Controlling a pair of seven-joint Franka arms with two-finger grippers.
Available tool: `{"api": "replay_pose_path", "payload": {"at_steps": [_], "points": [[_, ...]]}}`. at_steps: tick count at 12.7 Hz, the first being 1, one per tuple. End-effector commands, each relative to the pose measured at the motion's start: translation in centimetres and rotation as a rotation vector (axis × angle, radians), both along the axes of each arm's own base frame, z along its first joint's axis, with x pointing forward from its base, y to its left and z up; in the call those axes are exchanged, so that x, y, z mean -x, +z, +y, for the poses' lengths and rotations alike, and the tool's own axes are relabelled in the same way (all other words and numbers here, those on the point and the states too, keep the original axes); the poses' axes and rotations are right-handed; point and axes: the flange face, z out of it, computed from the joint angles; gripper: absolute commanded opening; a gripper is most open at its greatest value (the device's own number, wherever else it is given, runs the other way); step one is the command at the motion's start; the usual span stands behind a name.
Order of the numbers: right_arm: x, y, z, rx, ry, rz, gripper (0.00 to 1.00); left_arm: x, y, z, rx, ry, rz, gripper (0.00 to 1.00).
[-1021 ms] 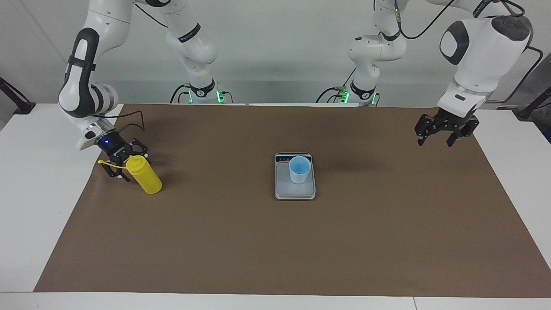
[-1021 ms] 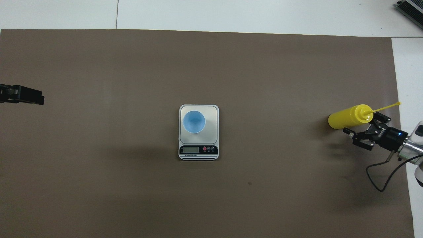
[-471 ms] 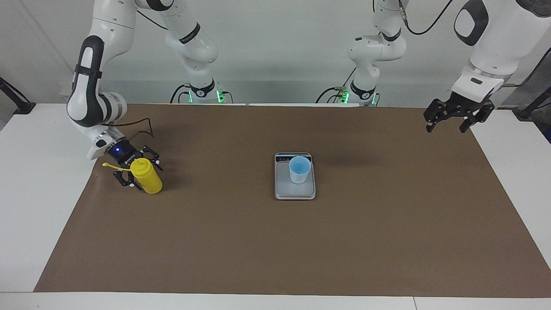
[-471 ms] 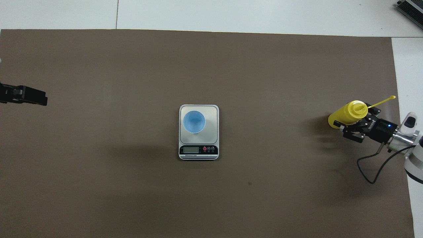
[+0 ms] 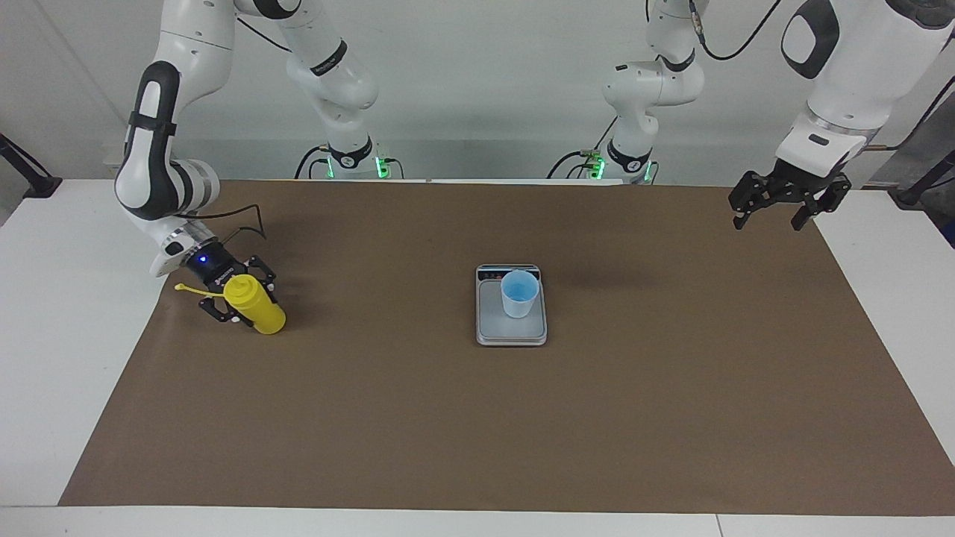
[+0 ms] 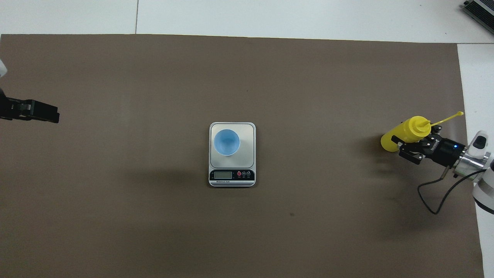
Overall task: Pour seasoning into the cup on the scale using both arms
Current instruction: 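Reach the right gripper to the yellow bottle and grasp it, then lift the yellow bottle with the right gripper toward the cup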
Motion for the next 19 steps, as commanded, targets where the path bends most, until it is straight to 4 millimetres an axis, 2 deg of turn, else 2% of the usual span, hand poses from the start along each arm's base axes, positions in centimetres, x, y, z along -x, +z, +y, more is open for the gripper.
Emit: {"api": "replay_pose_path", "payload": {"at_steps": [1,3,7,9,15,19], "points": [[-0.6,-0.1,-0.1,-0.008,-0.020,-0.021,0.19,-0.2,0.3,0.0,-0.002,0.040,-0.007,1.00],[-1.4,1.0,-0.3,0.002,-0.017,-0.032,0.19,-0.2,0.4,-0.2,0.001,0.086,-0.011,1.00],[-3.4,5.1,4.1,0.035,-0.011,-0.006,0.19,-0.3,-0.1,-0.3,0.000,0.079,-0.002,1.00],[-4.4,7.0,6.4,0.082,0.003,-0.001,0.19,-0.3,-0.4,-1.2,0.000,0.069,0.005,1.00],[-8.1,12.7,14.8,0.306,0.150,0.019,0.19,-0.2,-0.5,-0.9,-0.001,0.066,0.013,1.00],[-8.7,14.1,22.6,0.445,0.215,0.000,0.19,0.0,-0.6,0.1,-0.003,0.087,0.025,1.00]]}}
